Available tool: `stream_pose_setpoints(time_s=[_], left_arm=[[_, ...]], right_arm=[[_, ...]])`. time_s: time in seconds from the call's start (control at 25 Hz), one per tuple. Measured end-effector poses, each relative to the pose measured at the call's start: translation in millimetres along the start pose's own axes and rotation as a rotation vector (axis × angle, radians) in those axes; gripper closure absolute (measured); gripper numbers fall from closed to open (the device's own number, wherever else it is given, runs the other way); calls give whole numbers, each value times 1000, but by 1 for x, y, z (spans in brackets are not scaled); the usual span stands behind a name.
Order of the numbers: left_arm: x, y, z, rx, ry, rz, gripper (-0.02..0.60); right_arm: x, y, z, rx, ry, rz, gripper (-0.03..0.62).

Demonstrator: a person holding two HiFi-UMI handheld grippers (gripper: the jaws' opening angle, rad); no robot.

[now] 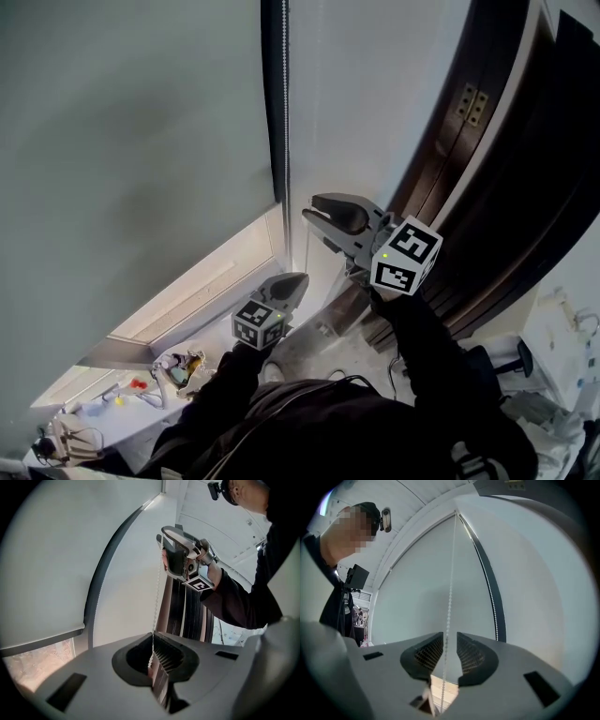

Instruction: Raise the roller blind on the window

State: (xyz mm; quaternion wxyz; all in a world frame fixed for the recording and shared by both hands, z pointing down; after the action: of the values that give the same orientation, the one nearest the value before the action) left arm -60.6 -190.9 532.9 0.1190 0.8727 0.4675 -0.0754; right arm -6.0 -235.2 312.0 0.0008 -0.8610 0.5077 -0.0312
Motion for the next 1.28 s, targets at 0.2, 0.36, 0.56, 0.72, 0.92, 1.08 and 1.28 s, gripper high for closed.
stream_pose_setpoints(time_s=[0.2,0.36,0.56,0.72,0.92,1.08,1.28], left_arm=[[1,-4,-1,0,17,7,566],[-2,-10,1,51,-110,-18,563],[-13,-36,38,157,-42,48,483],[-11,-51,82,237,33,41,476],[2,-56,121,297,95,18,474],[13,-54,138,317,112,-19,464],[15,-41,146,257,192,-19,442]], right_arm=[[-6,2,6,-14,-34,14,582],[-12,1,7,-2,-53,11,586],[-21,0,6,22,-69,-10,587],[-18,-3,0,17,-43,-11,588],[-15,-1,-44,-57,-3,-13,587],[-18,-1,-123,-218,25,-12,587],[-28,-8,-222,-374,126,-3,588]])
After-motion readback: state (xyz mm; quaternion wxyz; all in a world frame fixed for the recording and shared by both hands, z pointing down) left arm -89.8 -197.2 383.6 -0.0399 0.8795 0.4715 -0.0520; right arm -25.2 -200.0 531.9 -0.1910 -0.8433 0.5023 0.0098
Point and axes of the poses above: the fingertips, and each gripper's own axes: y forward along the fingers, x to its right, z out of its top, the point moved 4 cm from there along -y, backward along the fingers, and after that the axes turned 8 degrees about -z, right-handed, at the moved point
